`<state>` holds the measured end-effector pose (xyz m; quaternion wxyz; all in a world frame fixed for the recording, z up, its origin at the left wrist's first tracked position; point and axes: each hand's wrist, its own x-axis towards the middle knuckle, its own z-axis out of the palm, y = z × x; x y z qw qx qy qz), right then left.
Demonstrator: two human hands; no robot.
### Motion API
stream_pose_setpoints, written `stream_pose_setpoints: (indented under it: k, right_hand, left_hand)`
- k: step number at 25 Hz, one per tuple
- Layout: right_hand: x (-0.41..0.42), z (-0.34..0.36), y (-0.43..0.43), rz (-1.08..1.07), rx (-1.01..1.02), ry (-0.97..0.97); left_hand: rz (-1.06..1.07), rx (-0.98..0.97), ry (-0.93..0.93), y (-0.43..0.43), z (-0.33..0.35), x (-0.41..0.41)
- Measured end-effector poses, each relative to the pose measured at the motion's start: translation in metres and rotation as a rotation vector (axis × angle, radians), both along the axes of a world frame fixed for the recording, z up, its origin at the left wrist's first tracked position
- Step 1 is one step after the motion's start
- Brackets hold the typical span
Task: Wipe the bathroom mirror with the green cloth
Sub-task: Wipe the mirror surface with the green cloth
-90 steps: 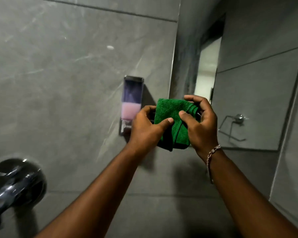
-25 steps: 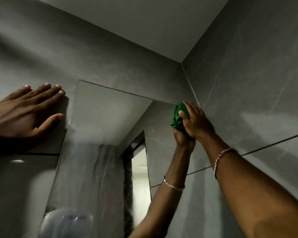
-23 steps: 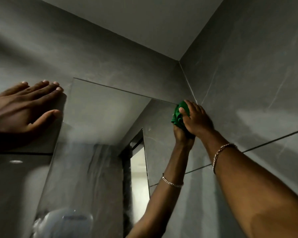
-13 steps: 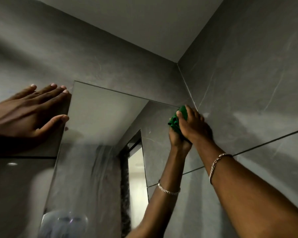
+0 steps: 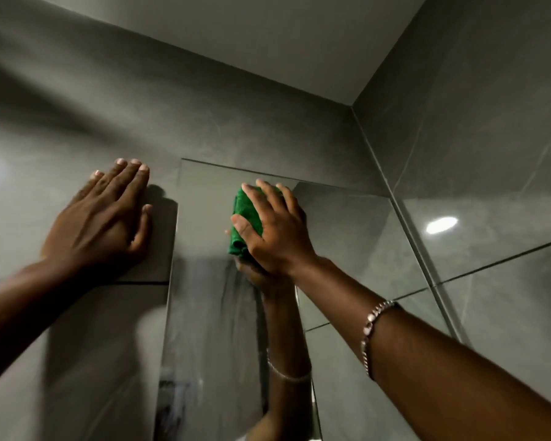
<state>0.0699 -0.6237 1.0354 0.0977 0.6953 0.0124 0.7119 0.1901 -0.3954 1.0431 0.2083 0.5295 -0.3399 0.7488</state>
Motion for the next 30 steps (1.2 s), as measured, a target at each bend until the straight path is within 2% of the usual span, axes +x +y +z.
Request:
stream_pose_setpoints:
  k: [4,8,9,11,13,15,17,20,22,24,27,30]
  right_hand:
    - [0.016,-0.007,0.045,0.035,-0.102,0.057]
    - [0.012,-0.073,0.023,-0.02,-0.397,0.102]
    - [0.006,-0.081,0.01,-0.025,-0.402,0.09]
    - [0.001,-0.083,-0.008,-0.008,-0.232,0.002]
    - [0.004,-0.072,-0.002,0.017,0.001,-0.09]
    - [0.011,-0.058,0.02,0.03,0.107,-0.1]
    - [0.019,-0.052,0.039,0.038,0.056,-0.038]
    - [0.028,-0.071,0.056,-0.005,-0.187,0.058]
    - [0.027,-0.098,0.052,-0.034,-0.35,0.092]
    - [0.02,-0.119,0.031,-0.036,-0.424,0.134]
    - [0.002,-0.11,-0.004,-0.024,-0.305,0.112]
    - [0.003,-0.084,0.003,-0.017,-0.146,0.024]
  left_hand:
    - [-0.001,-0.041,0.061,-0.001,-0.035,-0.019]
    - [0.018,0.008,0.132,0.005,-0.063,-0.023]
    - [0.043,0.044,0.13,0.007,-0.071,-0.023]
    - [0.107,0.132,0.124,0.007,-0.087,-0.021]
    - [0.134,0.134,0.147,0.004,-0.098,-0.021]
    - [0.136,0.106,0.18,0.001,-0.104,-0.021]
    - [0.133,0.081,0.176,-0.002,-0.109,-0.02]
    - [0.105,0.049,0.214,-0.003,-0.116,-0.019]
    - [0.092,0.061,0.223,0.0,-0.122,-0.018]
    - [0.108,0.093,0.228,0.005,-0.129,-0.017]
    - [0.17,0.143,0.249,0.007,-0.141,-0.015]
    - [0.218,0.162,0.255,0.006,-0.147,-0.015]
